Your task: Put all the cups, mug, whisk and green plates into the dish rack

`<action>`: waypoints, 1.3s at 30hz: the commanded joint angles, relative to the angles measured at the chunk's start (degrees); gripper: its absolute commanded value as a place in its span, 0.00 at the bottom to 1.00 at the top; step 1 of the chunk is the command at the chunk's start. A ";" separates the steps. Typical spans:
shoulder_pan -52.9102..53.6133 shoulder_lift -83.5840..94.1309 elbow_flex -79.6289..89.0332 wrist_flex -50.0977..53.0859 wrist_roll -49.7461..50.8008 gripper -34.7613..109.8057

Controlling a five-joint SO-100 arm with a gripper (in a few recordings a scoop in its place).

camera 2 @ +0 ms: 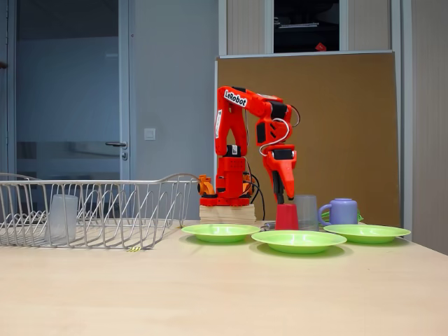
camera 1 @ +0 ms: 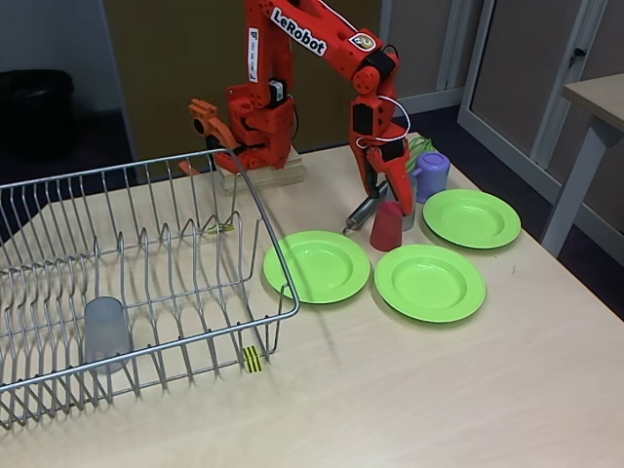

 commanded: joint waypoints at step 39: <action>4.83 10.63 -4.48 5.80 -0.44 0.24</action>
